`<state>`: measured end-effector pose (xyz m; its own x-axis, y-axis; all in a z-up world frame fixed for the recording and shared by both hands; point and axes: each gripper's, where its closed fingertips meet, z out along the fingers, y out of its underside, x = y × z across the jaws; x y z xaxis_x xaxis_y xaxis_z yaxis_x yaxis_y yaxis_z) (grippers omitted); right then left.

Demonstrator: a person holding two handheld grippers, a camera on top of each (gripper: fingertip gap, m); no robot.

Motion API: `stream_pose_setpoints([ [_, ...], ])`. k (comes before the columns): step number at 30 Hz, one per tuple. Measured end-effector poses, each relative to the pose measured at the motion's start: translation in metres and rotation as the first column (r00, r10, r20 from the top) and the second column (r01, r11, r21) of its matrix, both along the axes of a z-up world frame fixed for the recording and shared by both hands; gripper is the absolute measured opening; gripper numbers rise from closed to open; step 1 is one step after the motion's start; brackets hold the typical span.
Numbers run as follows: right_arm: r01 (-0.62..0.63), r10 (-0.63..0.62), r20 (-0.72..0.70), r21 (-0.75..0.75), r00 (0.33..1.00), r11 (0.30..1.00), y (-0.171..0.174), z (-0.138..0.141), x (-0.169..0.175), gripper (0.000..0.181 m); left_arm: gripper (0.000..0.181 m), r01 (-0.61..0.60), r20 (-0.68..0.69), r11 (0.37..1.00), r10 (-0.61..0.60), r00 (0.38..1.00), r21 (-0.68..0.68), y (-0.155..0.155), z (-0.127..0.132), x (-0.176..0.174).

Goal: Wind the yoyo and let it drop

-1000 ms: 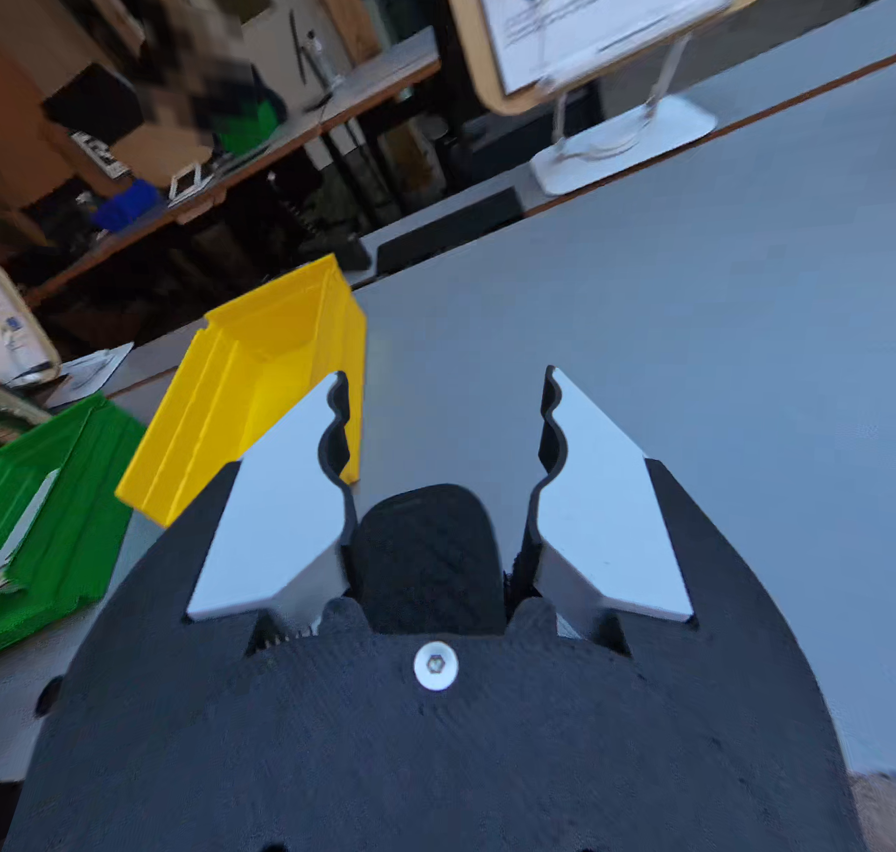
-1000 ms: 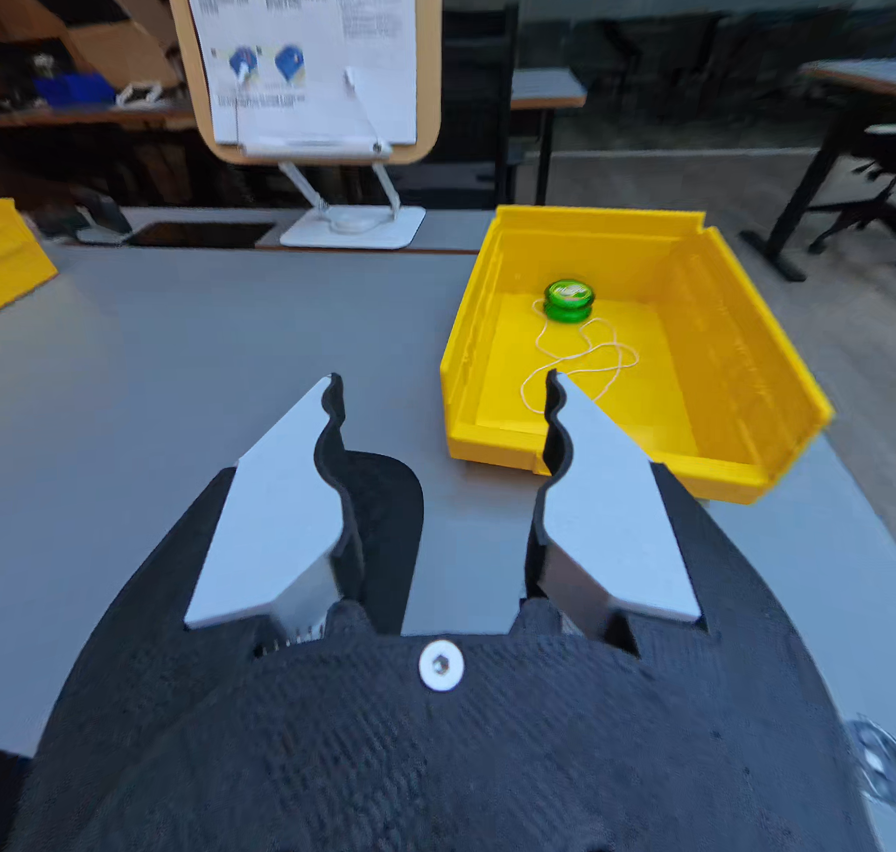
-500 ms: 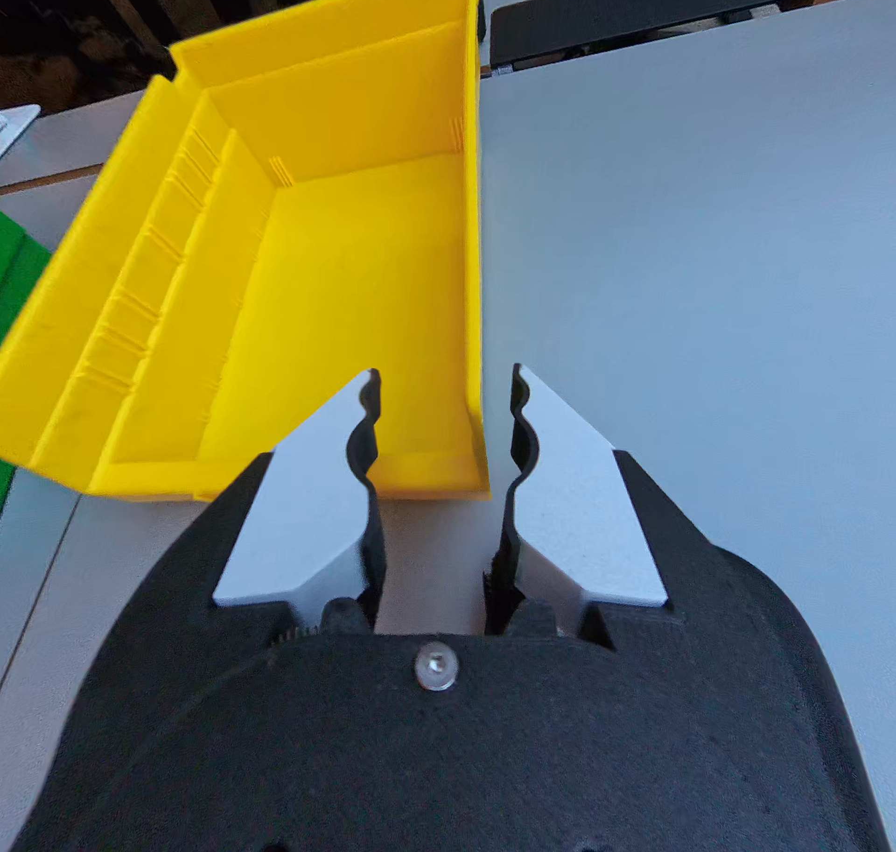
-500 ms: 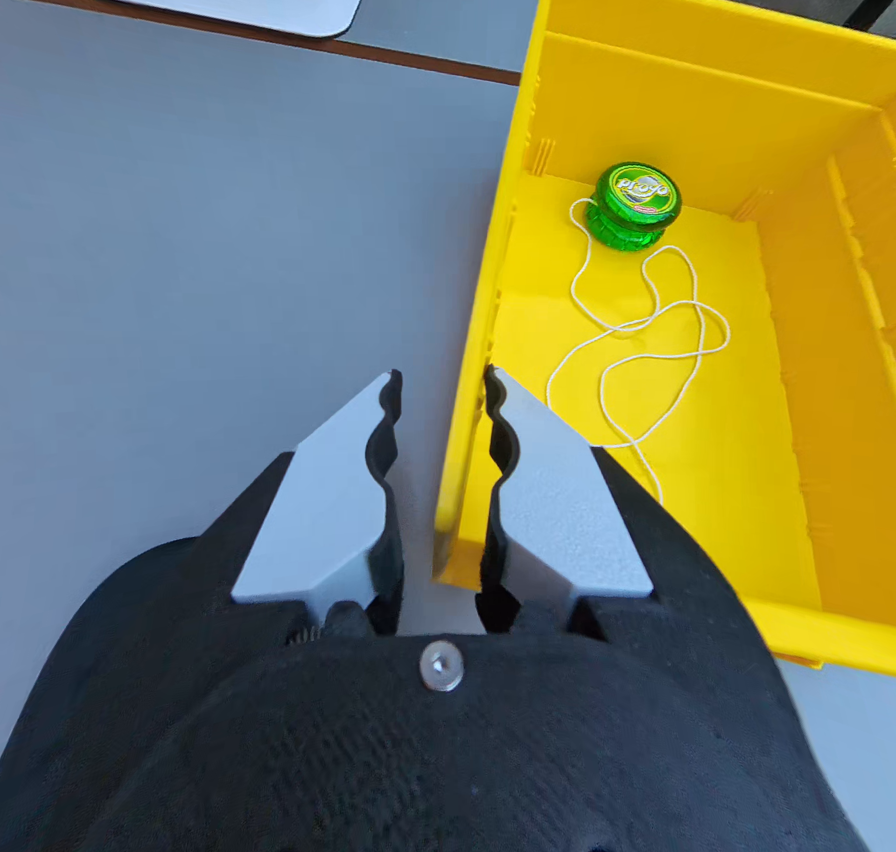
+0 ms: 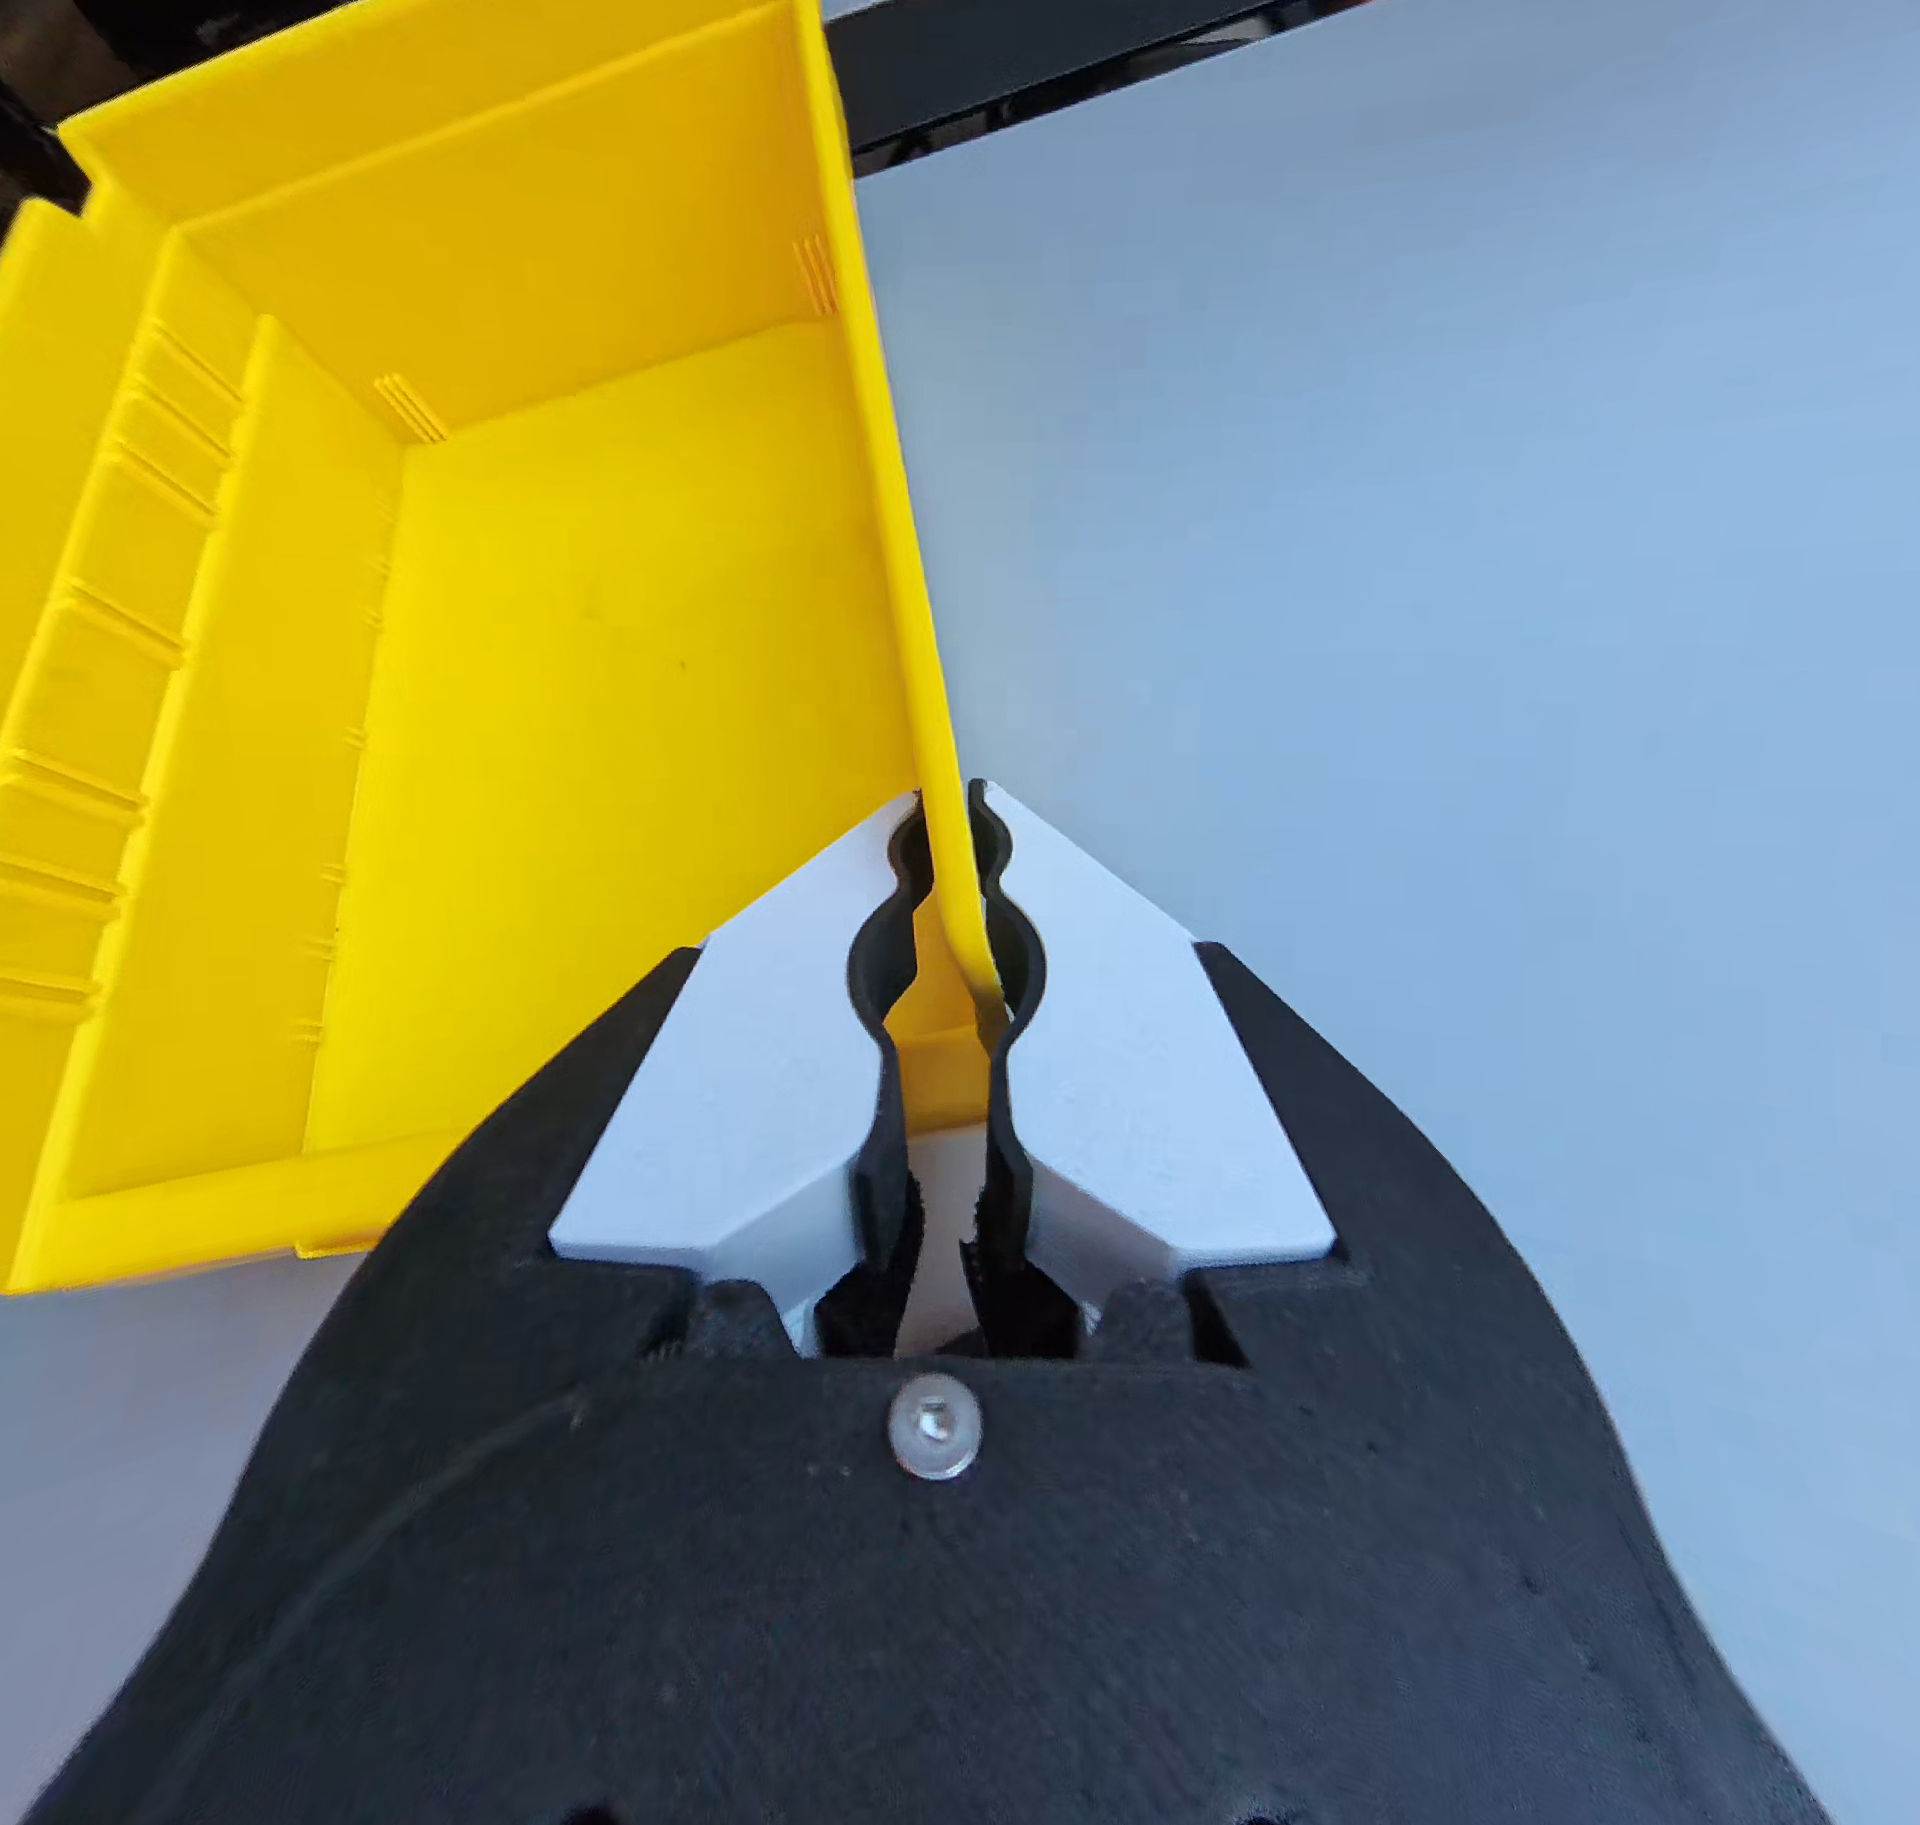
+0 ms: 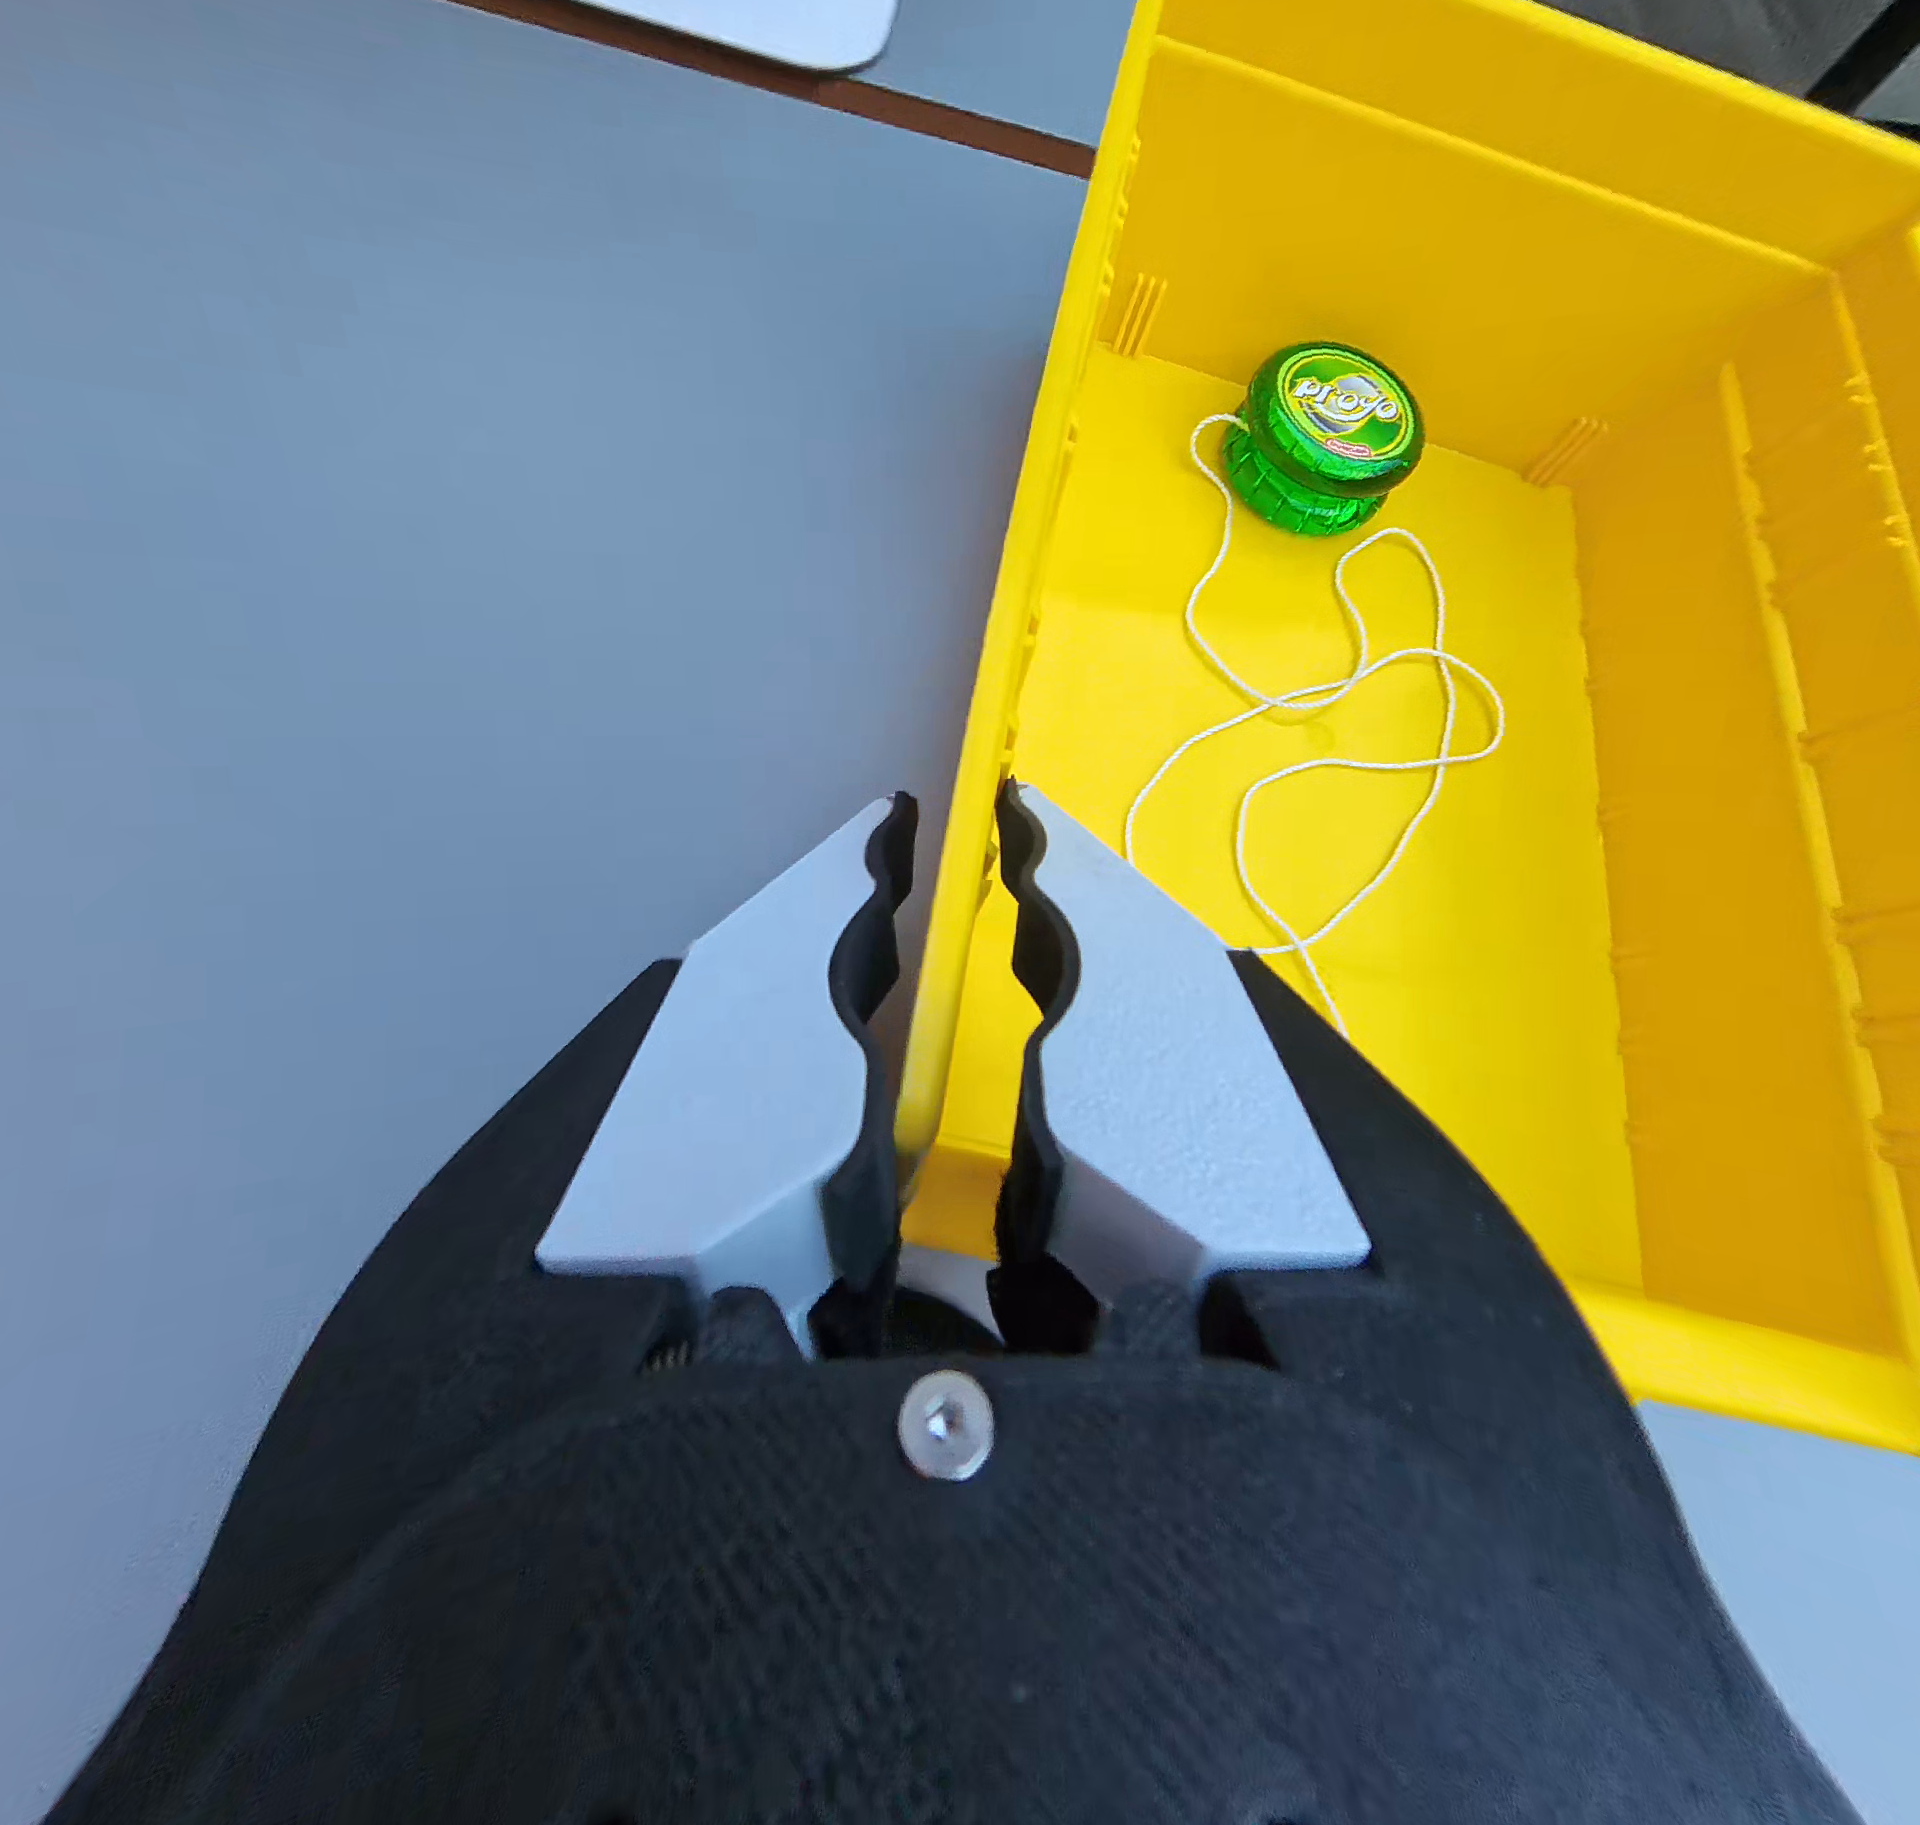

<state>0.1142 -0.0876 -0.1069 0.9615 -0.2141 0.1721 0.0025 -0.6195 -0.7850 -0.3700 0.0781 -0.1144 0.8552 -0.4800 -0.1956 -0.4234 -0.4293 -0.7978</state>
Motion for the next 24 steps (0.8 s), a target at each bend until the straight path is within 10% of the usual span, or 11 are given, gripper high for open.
stream_pose_setpoints([
  [15, -0.253, 0.254, -0.001, 0.065, 0.967, 0.965, 0.08, 0.013, -0.192, 0.046, 0.014, 0.152, 0.088, 0.987, -0.156, 0.984, 0.053, -0.05, 0.014, 0.181],
  [18, -0.267, 0.257, 0.071, 0.277, 0.964, 0.923, 0.076, 0.076, -0.207, 0.068, 0.035, 0.18, 0.208, 0.969, -0.214, 0.954, 0.172, -0.07, 0.054, 0.179],
  [21, -0.408, 0.432, 0.048, 0.439, 0.9, 0.801, 0.091, 0.152, -0.255, 0.05, 0.04, 0.075, 0.282, 0.921, -0.194, 0.94, 0.383, -0.084, 0.121, 0.14],
  [24, -0.405, 0.457, -0.234, 0.237, 0.858, 0.883, 0.156, 0.139, -0.278, 0.058, 0.042, -0.027, 0.335, 0.878, -0.154, 0.93, 0.478, -0.094, 0.175, 0.099],
])
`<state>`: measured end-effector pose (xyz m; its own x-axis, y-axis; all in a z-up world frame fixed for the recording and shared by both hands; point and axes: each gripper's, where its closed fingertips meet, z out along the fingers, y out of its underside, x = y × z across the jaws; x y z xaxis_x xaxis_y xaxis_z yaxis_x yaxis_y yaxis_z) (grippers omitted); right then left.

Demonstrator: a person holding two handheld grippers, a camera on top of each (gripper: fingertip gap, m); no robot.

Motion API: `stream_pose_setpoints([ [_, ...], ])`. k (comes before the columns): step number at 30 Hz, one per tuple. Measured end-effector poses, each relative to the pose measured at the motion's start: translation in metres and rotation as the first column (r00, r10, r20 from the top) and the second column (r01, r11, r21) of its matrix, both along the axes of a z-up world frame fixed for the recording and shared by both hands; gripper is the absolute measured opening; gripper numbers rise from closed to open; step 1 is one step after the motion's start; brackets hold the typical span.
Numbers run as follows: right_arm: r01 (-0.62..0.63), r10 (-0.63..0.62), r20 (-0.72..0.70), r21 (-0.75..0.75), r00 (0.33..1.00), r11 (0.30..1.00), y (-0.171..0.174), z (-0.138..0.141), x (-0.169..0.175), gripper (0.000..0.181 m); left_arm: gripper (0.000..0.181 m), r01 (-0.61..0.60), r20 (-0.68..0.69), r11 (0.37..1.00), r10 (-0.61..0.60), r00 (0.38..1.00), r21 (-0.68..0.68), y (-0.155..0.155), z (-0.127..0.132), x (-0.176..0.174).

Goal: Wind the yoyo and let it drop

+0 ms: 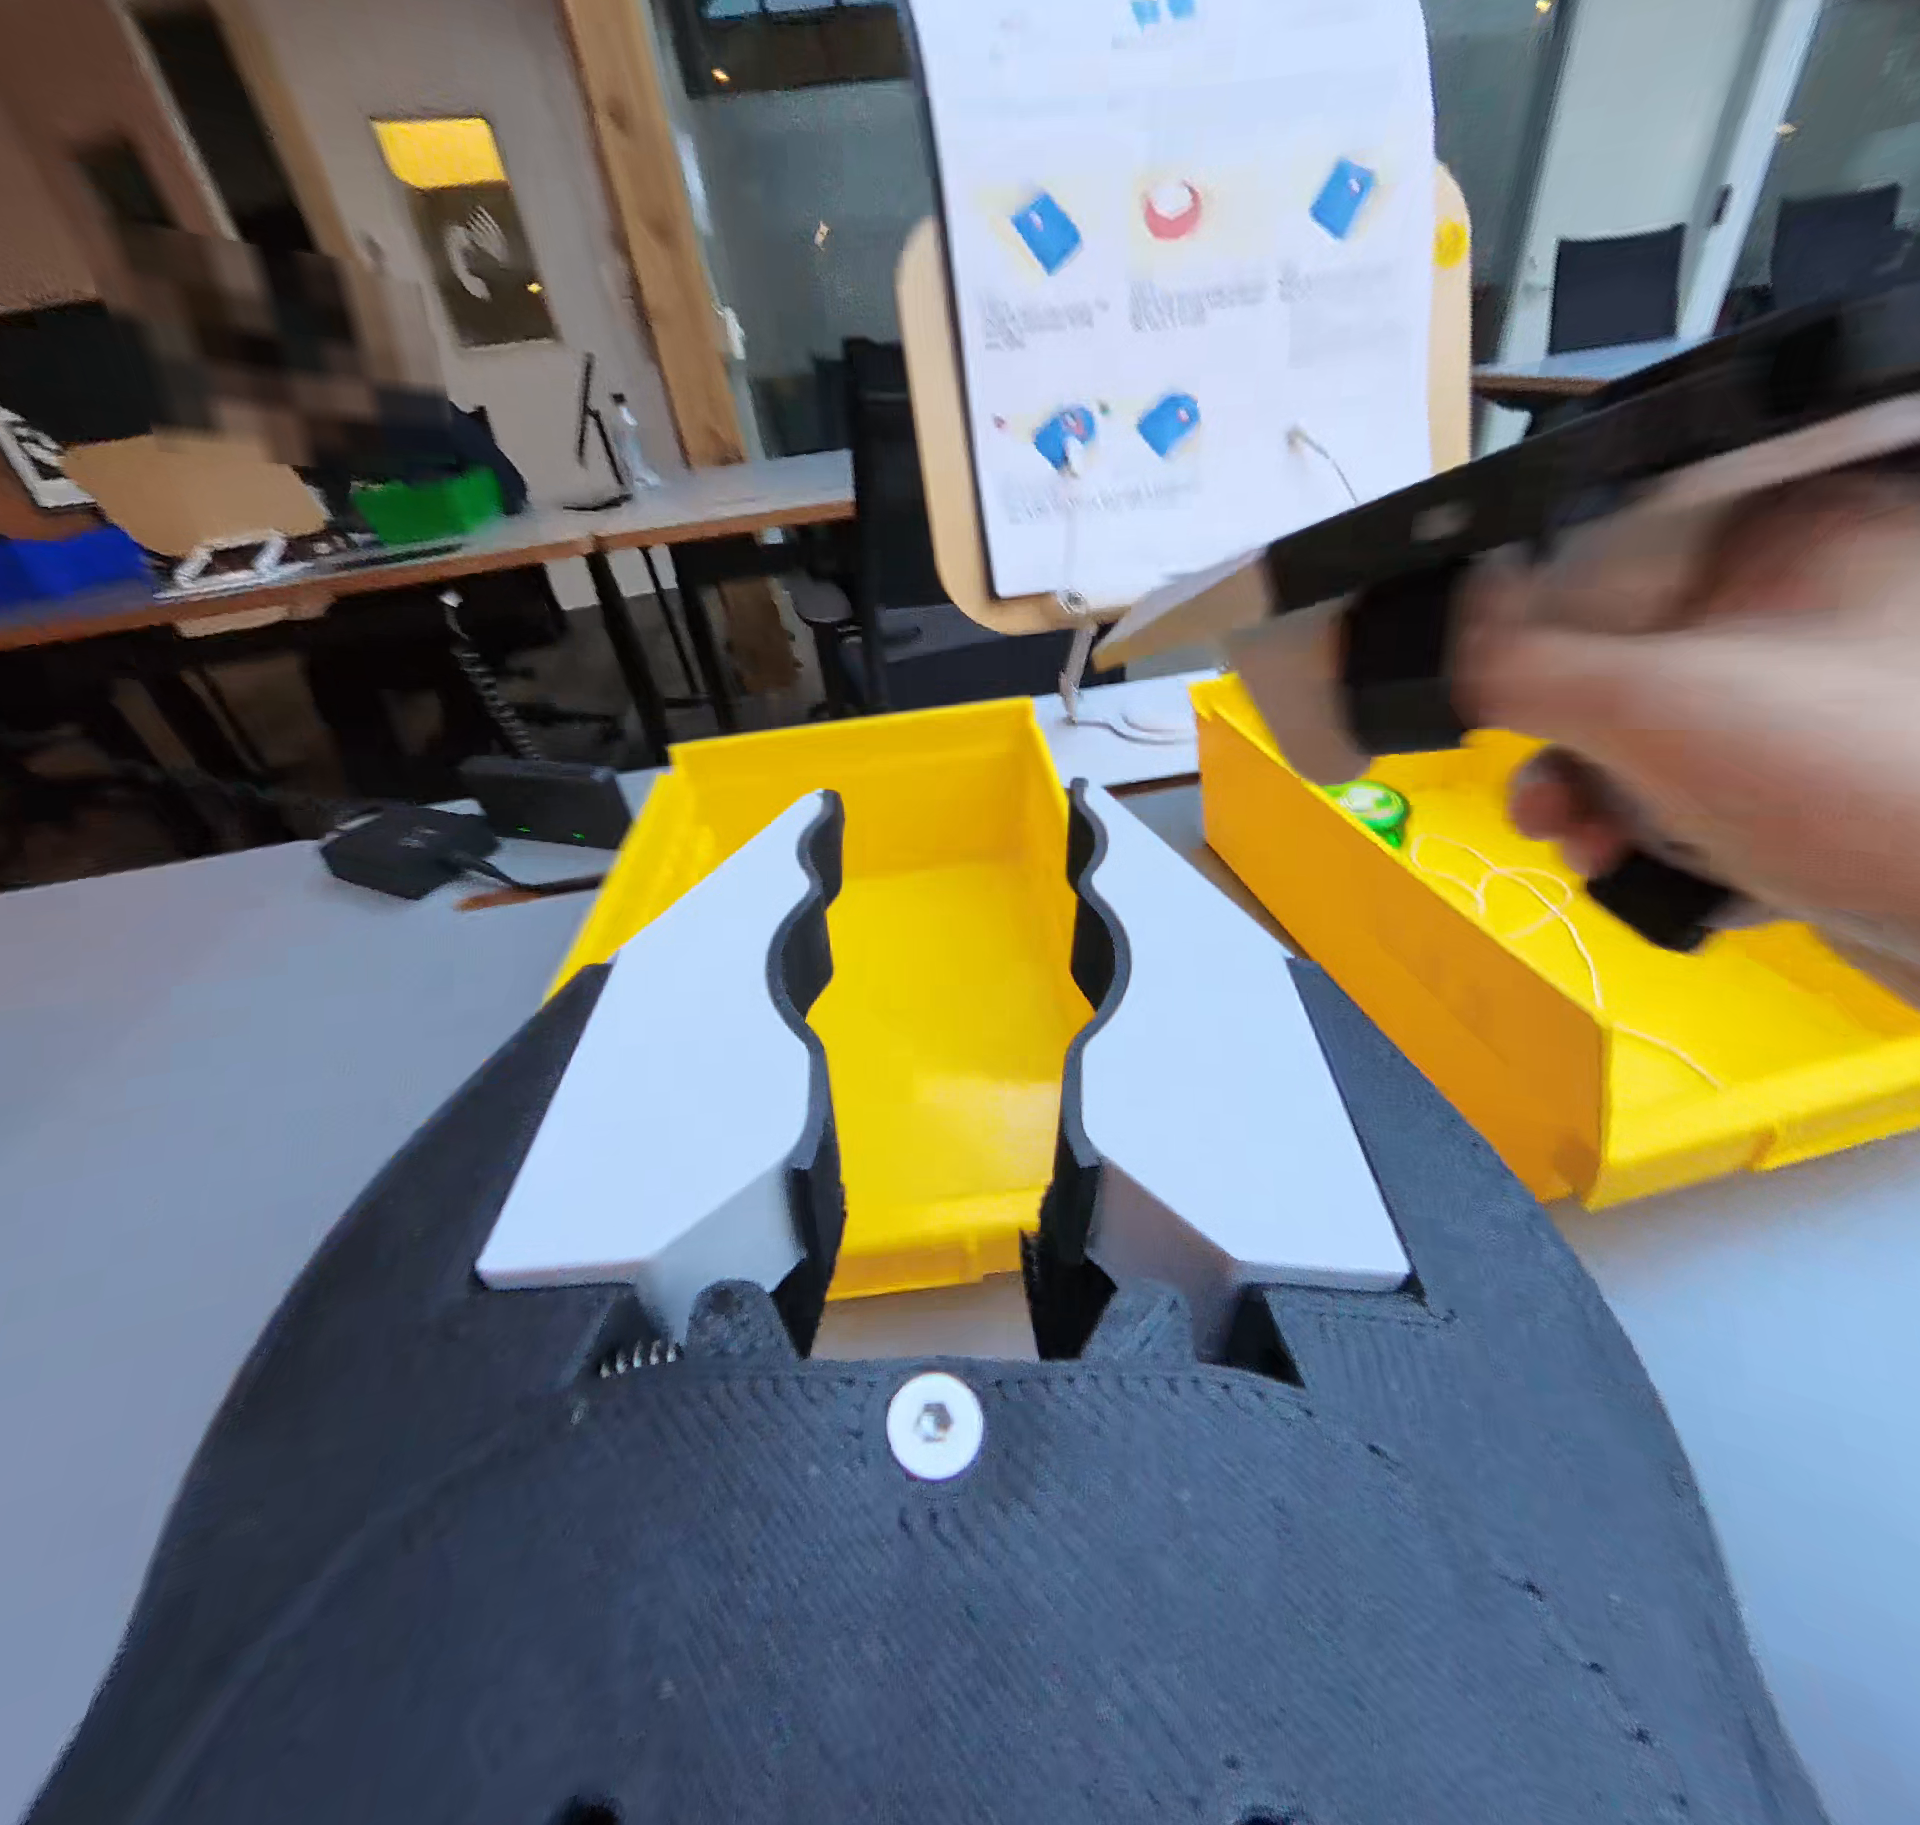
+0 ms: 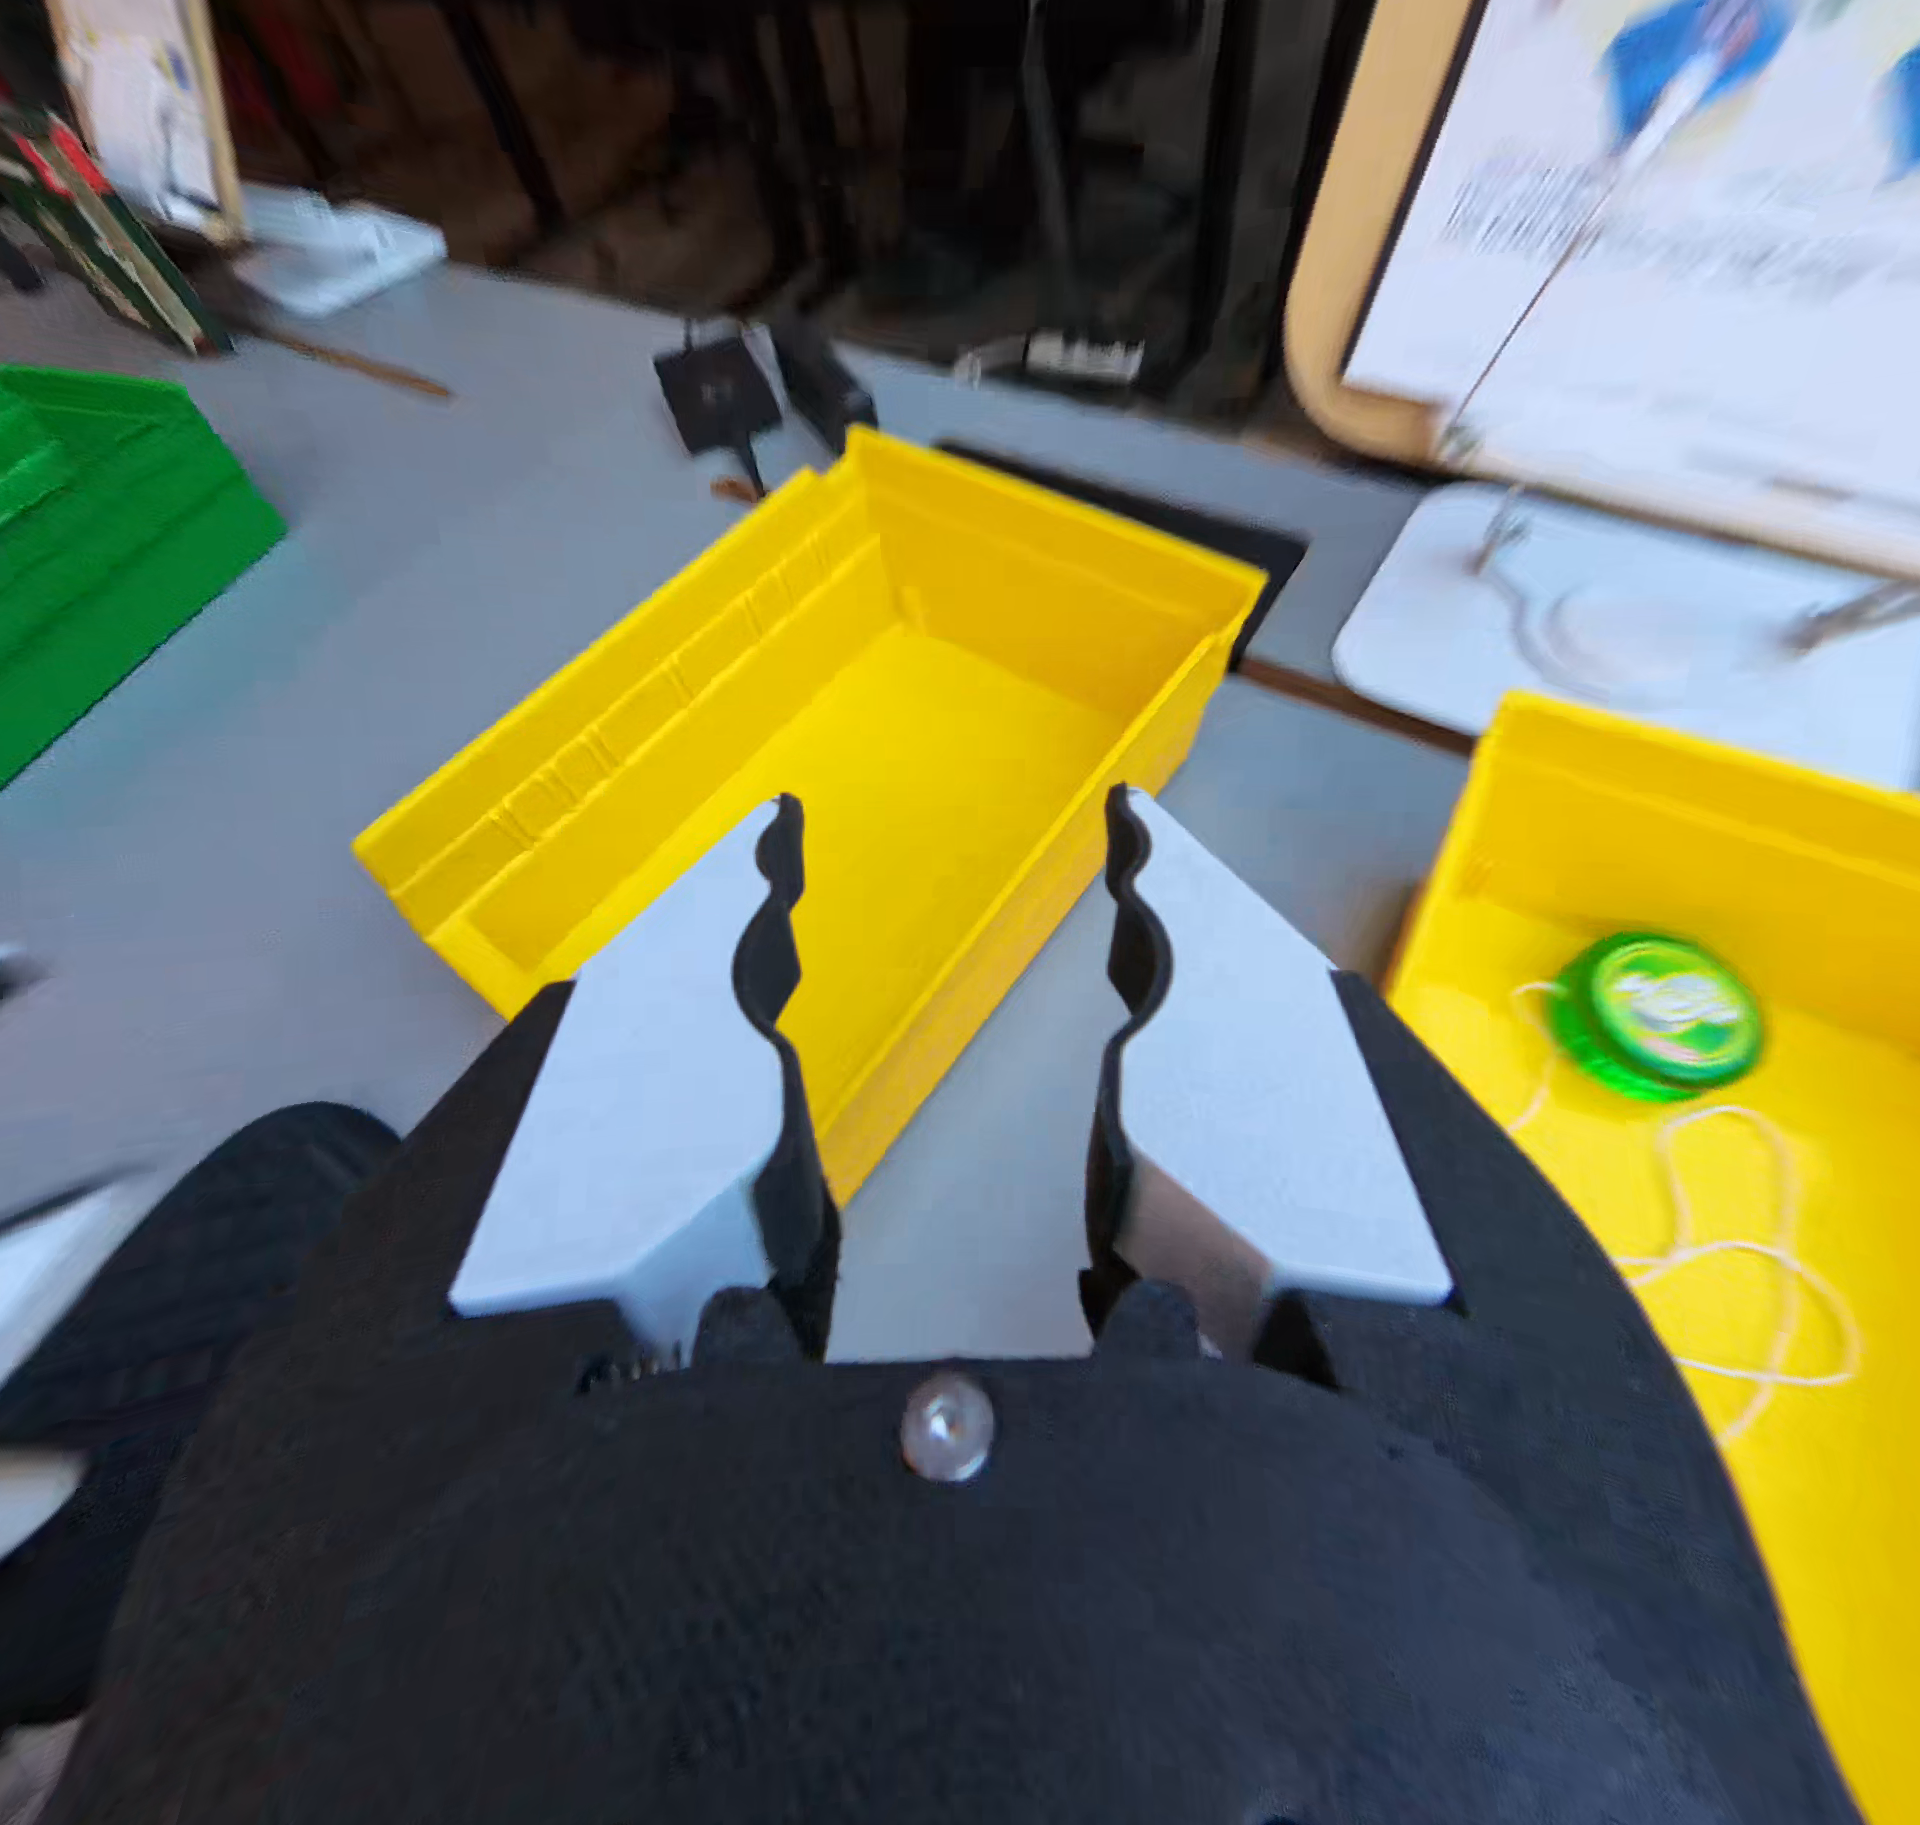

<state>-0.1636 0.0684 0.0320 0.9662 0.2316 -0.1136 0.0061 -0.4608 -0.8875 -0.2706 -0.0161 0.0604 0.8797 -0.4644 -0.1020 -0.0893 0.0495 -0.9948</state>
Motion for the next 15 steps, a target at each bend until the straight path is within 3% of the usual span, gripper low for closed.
stream_pose_setpoints([
  [3, 0.003, -0.027, -0.061, -0.354, 0.998, 0.935, 0.045, -0.059, 0.0, 0.067, 0.053, -0.073, 0.047, 0.996, 0.071, 0.996, 0.052, -0.01, 0.034, -0.037],
  [6, 0.013, -0.068, -0.083, -0.535, 0.994, 0.845, 0.059, -0.104, -0.001, 0.068, 0.051, -0.155, 0.061, 0.983, 0.149, 0.987, 0.103, -0.022, 0.049, -0.079],
  [11, 0.102, -0.117, 0.028, -0.711, 0.993, 0.696, 0.061, -0.151, 0.007, 0.055, 0.05, -0.201, 0.052, 0.977, 0.198, 0.979, 0.07, -0.026, 0.045, -0.117],
  [15, 0.222, -0.113, 0.193, -0.774, 0.975, 0.592, 0.045, -0.173, 0.037, 0.025, 0.048, -0.246, 0.044, 0.964, 0.243, 0.969, 0.103, -0.029, 0.048, -0.136],
])
